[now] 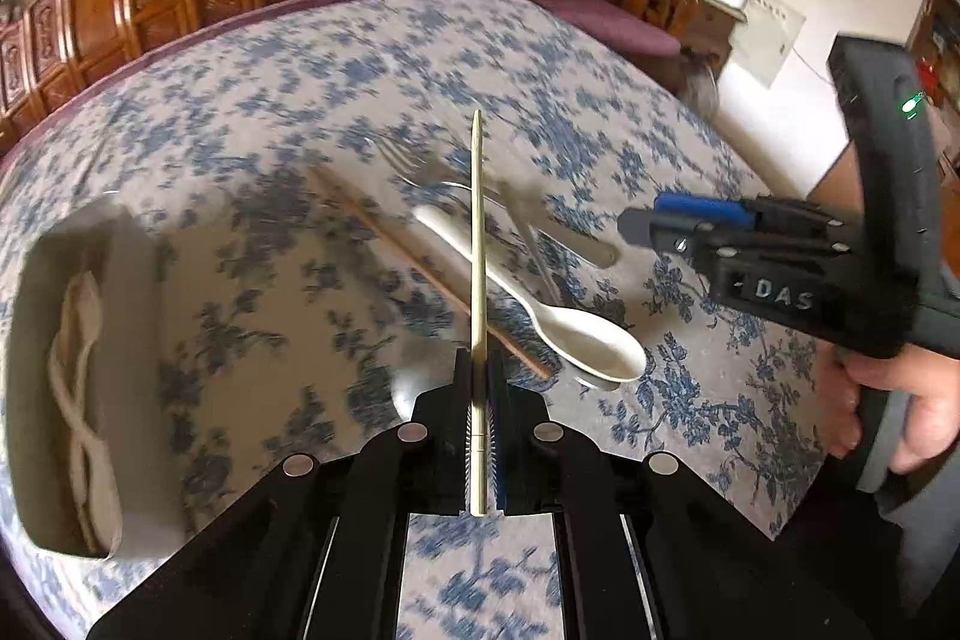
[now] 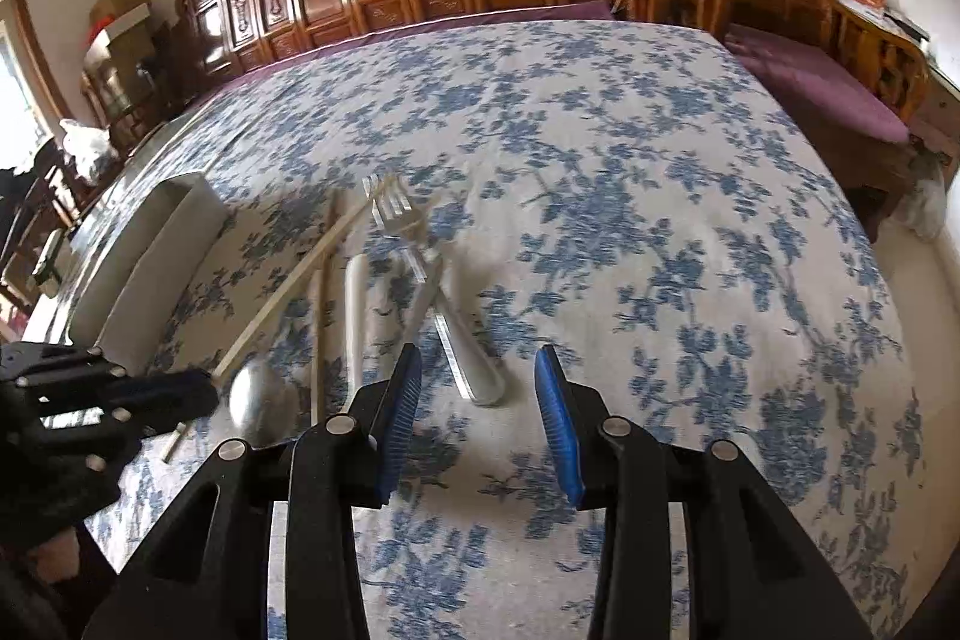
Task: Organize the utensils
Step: 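Grasp a wooden chopstick with the left tool while the right tool grasps a white plastic spoon, then carry the chopstick into the grey tray with the left tool while the right tool lifts the white spoon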
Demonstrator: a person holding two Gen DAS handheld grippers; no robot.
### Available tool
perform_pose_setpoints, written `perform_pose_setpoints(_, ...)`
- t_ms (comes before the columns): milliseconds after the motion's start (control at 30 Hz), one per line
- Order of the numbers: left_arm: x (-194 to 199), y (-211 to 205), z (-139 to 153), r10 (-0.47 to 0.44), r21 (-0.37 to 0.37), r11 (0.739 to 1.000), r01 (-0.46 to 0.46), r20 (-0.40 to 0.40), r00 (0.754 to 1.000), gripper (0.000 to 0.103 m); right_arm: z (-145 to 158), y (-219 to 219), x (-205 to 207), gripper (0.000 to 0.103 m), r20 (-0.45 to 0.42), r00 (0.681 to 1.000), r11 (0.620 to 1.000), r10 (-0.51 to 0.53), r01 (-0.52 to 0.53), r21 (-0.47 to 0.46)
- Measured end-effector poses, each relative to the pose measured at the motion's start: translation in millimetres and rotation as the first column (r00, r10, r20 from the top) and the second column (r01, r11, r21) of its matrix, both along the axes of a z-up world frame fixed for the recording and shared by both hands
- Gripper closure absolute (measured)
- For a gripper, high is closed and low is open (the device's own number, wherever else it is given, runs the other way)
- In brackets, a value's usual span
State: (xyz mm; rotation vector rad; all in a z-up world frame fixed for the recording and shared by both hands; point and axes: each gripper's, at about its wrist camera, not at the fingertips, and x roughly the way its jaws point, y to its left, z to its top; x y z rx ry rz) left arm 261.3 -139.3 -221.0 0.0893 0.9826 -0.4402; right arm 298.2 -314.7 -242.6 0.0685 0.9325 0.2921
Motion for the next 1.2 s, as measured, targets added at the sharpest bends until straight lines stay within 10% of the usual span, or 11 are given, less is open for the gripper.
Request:
perform_pose_setpoints(367,-9,31,18,0.068,-0.005,0.998,-0.067,0.040,0.997,0.099,-9,52,8,0.086,-0.036,0.986,0.986,0.164,-0.163,0.033)
perform_pose_setpoints(1000,-16,32,22,0.072,0.007,0.997,-0.073,0.051,0.996,0.099,-33,82,17,0.095,-0.080,0.980,0.967,0.184,-0.195,-0.162)
perform_pose_setpoints(1200,-19,35,33,0.081,0.012,0.997,-0.082,0.072,0.994,0.099,-26,73,16,0.095,-0.078,0.982,0.979,0.169,-0.176,-0.098)
